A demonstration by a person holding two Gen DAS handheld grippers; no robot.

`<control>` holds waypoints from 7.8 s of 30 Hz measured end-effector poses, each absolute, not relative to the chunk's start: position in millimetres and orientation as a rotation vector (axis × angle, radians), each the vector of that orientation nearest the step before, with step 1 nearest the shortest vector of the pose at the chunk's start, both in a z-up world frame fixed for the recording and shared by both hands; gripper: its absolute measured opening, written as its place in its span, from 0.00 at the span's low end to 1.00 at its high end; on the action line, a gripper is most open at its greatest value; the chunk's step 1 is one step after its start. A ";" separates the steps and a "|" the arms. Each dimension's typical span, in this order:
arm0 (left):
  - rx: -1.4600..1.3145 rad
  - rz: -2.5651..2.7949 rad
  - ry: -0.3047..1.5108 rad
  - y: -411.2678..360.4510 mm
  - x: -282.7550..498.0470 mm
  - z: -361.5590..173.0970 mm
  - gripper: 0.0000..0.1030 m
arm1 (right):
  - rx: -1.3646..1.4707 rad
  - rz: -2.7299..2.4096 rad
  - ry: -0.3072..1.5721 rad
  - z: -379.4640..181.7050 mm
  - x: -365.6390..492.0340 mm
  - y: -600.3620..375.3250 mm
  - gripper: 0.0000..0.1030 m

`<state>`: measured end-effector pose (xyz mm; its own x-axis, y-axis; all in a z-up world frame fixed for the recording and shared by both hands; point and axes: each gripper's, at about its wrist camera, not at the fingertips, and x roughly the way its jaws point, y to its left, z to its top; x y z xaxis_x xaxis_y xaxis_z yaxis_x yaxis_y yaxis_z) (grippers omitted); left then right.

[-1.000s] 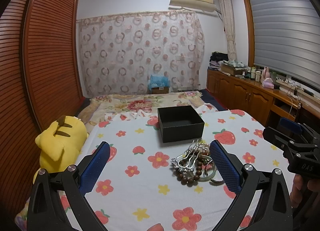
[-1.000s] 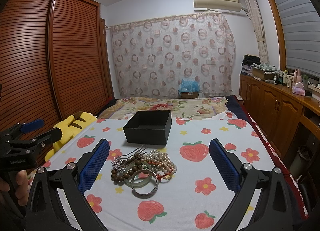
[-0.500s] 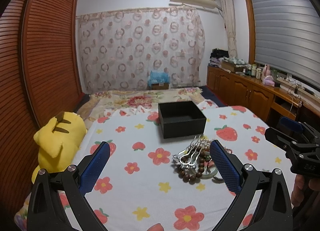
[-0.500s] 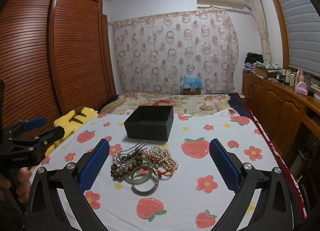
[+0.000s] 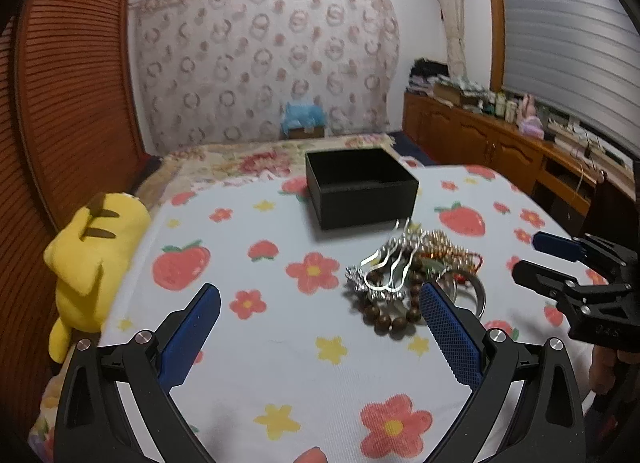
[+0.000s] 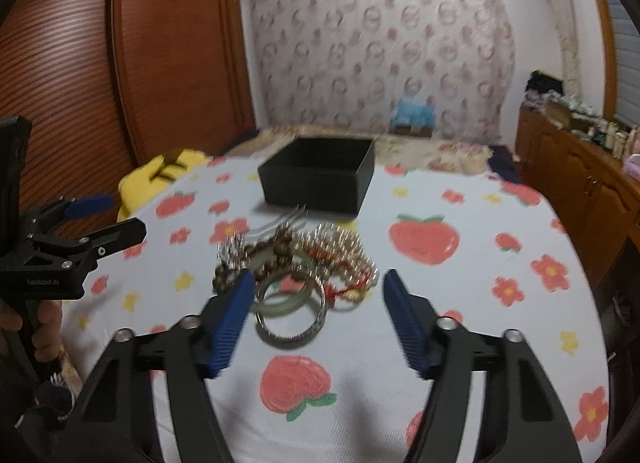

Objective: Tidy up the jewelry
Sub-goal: 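Lower the left tool onto the silver hairpins and close its fingers, then lift the silver hairpins with the left tool toward the black box, then lower the hairpins into the black box and open the left tool, then move the left tool back to the pile and grasp the wooden bead bracelet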

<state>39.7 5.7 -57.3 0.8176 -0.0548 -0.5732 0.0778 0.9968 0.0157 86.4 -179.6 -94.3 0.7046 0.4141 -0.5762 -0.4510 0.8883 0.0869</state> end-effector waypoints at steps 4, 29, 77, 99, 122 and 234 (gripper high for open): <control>0.046 -0.092 0.657 4.5 51.9 -72.3 0.94 | -0.077 0.514 0.702 -109.7 99.6 -175.5 0.50; 0.054 -0.326 0.837 -28.8 126.3 -113.6 0.77 | -0.161 0.586 0.836 -129.0 128.5 -162.5 0.24; 0.000 -0.277 0.699 17.2 113.0 -79.6 0.51 | -0.223 0.560 0.757 -110.7 132.2 -164.9 0.05; 0.040 -0.268 0.673 13.0 119.1 -62.6 0.34 | -0.247 0.540 0.705 -89.6 154.2 -157.3 0.05; 0.039 -0.230 0.627 14.3 125.4 -54.7 0.07 | -0.250 0.532 0.696 -84.5 163.6 -156.8 0.05; 0.038 -0.327 0.844 -13.1 111.7 -112.5 0.18 | -0.102 0.626 0.750 -117.2 94.5 -168.2 0.15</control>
<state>111.7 -13.1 -112.5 0.6176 -0.2693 -0.7390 0.2994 0.9493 -0.0957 94.5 -168.2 -117.2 0.5599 0.4944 -0.6649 -0.5652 0.8147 0.1298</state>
